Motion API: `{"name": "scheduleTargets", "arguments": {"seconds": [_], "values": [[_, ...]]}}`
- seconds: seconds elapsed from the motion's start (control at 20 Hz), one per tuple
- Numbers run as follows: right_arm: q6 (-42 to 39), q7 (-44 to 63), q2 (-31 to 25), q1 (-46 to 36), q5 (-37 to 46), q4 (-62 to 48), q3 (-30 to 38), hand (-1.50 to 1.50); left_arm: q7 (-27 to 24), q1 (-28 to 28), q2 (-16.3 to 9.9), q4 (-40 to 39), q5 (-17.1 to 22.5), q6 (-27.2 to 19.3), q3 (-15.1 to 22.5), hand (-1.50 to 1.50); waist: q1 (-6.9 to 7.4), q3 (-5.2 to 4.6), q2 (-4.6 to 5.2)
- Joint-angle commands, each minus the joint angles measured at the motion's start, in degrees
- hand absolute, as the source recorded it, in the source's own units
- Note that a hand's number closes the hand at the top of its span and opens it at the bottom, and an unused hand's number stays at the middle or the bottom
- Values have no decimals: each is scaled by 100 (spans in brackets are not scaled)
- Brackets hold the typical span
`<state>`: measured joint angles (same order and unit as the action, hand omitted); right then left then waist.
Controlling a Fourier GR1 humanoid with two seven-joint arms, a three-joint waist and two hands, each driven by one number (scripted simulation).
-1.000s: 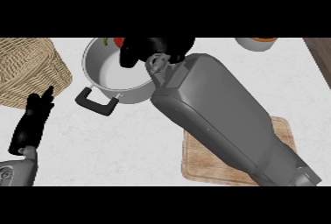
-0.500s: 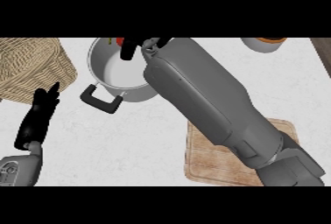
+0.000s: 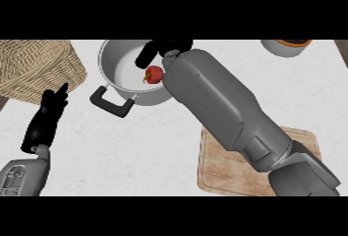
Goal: Pick the bell pepper from the cutting board and place it in the pot
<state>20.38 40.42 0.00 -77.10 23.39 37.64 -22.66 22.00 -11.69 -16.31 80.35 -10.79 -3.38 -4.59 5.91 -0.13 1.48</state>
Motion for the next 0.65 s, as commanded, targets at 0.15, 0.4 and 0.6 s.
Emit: {"name": "scheduleTargets", "arguments": {"seconds": [0.15,0.4,0.6], "values": [[1764,-813,0,187,-802,67,220,-150,-72,75,-52,-34,-54,24,-8,0,13,7,-7],[2676,-1316,0,145,-1051,36,631,-150,-90,306,94,-21,-103,-188,-52,0,-227,10,-72],[3156,-1670,0,486,-1326,50,585,-150,-182,459,-29,12,74,25,-197,0,-355,10,-106]]}}
